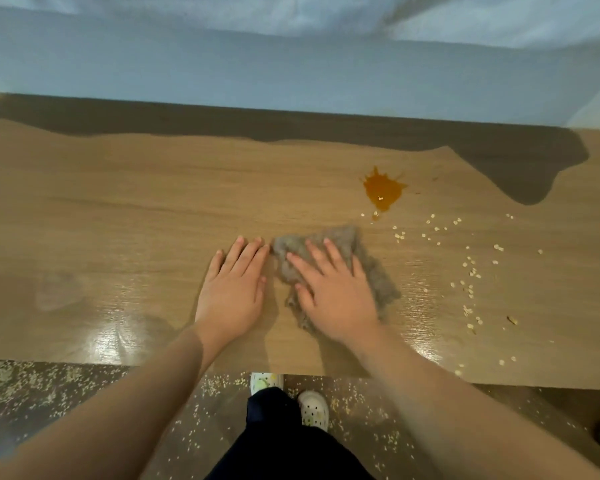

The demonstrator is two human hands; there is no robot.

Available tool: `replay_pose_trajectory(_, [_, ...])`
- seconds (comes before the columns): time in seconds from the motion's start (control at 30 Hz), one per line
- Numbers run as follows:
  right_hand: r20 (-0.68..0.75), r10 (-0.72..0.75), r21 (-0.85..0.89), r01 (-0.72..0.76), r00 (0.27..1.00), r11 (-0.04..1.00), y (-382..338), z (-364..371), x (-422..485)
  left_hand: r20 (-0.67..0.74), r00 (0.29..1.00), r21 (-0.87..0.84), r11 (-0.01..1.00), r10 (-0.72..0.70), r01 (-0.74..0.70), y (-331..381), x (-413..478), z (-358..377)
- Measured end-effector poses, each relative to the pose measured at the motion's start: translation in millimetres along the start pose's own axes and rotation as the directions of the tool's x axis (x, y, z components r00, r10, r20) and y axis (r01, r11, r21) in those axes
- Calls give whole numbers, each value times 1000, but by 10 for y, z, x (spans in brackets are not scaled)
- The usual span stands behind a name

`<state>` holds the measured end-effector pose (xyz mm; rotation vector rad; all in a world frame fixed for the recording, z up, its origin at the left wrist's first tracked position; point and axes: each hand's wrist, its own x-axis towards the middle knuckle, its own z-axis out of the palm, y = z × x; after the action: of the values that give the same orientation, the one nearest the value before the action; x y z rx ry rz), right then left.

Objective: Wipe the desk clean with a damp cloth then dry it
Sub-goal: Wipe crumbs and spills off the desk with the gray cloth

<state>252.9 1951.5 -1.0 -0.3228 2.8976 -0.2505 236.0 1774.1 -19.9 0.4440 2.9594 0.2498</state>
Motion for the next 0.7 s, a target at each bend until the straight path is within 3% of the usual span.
replay_pose_trajectory(0.1, [-12,324,77,-323,946,943,511,-170,237,25,999,38,999,22,-23,-110,182,-65])
replay_pose_trajectory(0.17, [-51,537,181,-521,842,834,625,-177,206,39,999,46,998,31,-32,-176,299,-95])
replay_pose_trajectory(0.23, [-77,652,207,-627,754,751,404,-111,90,38,998,59,997,46,-48,-218,392,-110])
replay_pose_trajectory(0.3, [-69,576,155,-561,815,813,-20,-42,18,31,997,80,994,69,-72,-235,429,-101])
replay_pose_trajectory(0.37, [-24,353,96,-349,935,932,-354,-11,89,28,997,91,993,77,-80,-241,430,-84])
replay_pose_trajectory(0.47, [-6,178,58,-177,984,982,-193,-110,488,16,997,84,993,80,-81,-245,426,-88])
replay_pose_trajectory(0.57, [-36,362,107,-356,932,928,359,-204,750,9,995,64,993,95,-96,-263,429,-79])
replay_pose_trajectory(0.7, [-87,722,240,-689,686,684,702,-232,589,-2,996,65,994,94,-94,-271,422,-65])
